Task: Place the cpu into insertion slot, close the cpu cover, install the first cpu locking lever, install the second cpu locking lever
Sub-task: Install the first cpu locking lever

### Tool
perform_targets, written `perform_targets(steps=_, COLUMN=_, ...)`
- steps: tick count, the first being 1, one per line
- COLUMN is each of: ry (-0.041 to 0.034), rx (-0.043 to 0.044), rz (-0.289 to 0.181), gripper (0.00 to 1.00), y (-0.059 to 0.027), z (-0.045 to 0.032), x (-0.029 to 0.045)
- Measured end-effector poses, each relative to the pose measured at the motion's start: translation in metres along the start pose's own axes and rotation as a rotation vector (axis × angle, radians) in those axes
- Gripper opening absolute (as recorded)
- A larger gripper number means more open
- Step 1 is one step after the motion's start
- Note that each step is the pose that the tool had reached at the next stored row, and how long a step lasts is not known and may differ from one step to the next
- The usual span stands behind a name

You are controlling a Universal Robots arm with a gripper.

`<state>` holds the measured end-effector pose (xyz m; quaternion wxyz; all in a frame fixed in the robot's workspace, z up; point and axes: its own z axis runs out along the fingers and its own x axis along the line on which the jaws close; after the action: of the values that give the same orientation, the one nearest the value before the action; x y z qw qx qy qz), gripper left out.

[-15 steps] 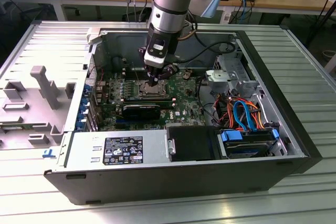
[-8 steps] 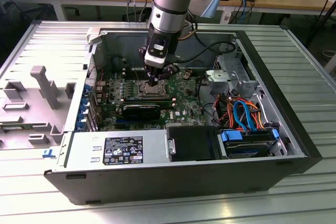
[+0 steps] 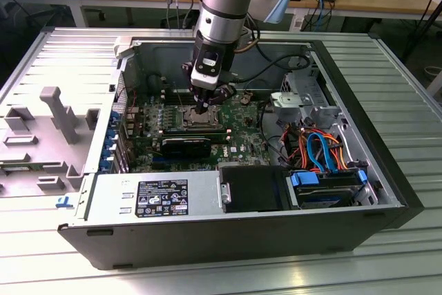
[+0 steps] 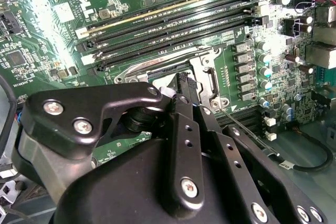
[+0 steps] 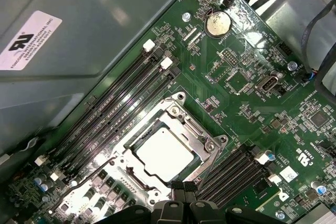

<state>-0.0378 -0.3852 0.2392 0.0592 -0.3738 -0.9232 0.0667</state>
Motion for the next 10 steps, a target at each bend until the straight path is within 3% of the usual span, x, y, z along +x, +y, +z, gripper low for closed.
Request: perform_targets(steps=10, ry=-0.0025, rx=0.0009, rz=-0.015, gripper=0.11, y=0.0000, z=0.0000, x=0.0000)
